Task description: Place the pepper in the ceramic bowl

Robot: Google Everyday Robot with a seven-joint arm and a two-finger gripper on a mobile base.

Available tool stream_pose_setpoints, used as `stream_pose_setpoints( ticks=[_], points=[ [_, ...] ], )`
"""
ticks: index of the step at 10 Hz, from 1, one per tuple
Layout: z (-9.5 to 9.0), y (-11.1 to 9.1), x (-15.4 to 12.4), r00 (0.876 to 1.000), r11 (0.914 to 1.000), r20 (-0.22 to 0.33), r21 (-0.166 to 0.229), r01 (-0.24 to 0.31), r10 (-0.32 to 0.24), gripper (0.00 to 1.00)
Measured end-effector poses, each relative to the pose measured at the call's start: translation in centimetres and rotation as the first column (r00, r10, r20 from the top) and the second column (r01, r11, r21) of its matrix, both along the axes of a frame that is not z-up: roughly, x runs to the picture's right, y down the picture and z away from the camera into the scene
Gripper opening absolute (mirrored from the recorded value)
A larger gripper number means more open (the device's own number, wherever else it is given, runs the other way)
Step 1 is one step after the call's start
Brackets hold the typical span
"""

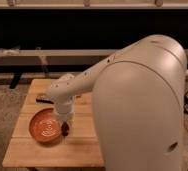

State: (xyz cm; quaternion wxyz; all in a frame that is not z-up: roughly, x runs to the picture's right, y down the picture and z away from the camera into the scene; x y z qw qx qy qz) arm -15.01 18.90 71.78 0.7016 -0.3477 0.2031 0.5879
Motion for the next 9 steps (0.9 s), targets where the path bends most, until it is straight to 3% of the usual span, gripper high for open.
stream_pose_setpoints(
  ticks=[3,7,9],
  points=[
    [0.3,0.0,-5.2,0.994,0.9995,0.106,0.006,0.032,-0.032,0.31],
    [1.5,0.1,-9.4,0.981,0.9987,0.189,-0.006,0.051,-0.048,0.71],
    [2.1,0.2,-10.4,0.978,0.9983,0.205,-0.025,0.053,-0.047,0.8]
  ],
)
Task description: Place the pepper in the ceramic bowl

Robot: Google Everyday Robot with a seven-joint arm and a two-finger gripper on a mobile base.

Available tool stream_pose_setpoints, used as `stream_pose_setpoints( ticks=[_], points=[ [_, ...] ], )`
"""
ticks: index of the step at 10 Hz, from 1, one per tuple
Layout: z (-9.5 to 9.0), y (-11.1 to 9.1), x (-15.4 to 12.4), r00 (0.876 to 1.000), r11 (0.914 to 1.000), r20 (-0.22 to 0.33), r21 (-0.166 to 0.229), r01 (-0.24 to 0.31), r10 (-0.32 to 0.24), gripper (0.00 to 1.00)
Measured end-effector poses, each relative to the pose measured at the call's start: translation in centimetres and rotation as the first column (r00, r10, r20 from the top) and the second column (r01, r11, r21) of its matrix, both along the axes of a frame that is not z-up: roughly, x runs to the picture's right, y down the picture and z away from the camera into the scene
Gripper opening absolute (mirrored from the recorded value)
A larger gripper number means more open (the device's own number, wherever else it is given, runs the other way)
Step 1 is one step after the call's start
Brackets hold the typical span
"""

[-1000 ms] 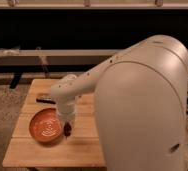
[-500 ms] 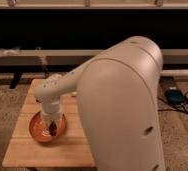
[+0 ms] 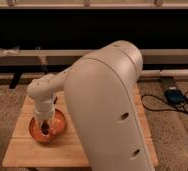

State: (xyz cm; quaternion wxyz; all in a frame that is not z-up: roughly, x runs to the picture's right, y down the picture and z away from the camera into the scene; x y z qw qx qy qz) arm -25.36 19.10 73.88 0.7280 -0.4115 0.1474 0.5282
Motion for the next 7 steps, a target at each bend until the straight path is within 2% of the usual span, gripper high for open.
stream_pose_setpoints(
  ticks=[4,7],
  points=[
    [0.0,0.0,0.1,1.0,0.9999,0.021,-0.011,-0.002,0.002,0.8],
    [-1.2,-1.8,0.1,0.998,0.9996,0.059,0.02,-0.018,0.017,0.8]
  ],
)
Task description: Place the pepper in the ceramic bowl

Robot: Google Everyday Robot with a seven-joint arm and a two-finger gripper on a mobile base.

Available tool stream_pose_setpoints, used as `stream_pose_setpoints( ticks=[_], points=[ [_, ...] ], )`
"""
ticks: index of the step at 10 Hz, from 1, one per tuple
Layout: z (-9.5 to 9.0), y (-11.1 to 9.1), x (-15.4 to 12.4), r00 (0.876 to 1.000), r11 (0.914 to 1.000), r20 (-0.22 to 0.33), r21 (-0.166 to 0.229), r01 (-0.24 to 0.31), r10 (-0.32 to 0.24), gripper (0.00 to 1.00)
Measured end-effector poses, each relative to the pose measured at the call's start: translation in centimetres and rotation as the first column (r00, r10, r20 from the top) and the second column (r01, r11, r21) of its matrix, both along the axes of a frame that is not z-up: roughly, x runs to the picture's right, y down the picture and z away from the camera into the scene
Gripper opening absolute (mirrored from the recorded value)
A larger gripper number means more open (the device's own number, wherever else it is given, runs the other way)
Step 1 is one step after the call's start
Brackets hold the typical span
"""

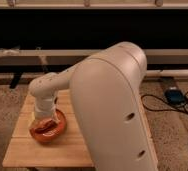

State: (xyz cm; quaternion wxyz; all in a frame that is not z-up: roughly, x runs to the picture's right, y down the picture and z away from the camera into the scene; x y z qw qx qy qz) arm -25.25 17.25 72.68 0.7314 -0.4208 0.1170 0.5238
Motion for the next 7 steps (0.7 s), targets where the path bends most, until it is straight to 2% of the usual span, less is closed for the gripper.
stream_pose_setpoints(
  ticks=[2,4,5,7],
  points=[
    [-1.2,-2.5,0.9,1.0,0.9996,0.019,0.025,-0.014,0.014,0.8],
    [-2.9,-4.8,1.7,0.998,0.9992,0.066,0.039,0.001,-0.003,0.8],
    [-3.6,-5.4,1.7,0.995,0.9987,0.1,0.047,0.021,-0.026,0.8],
    [-3.9,-5.6,1.5,0.993,0.9983,0.114,0.05,0.03,-0.036,0.8]
  ],
)
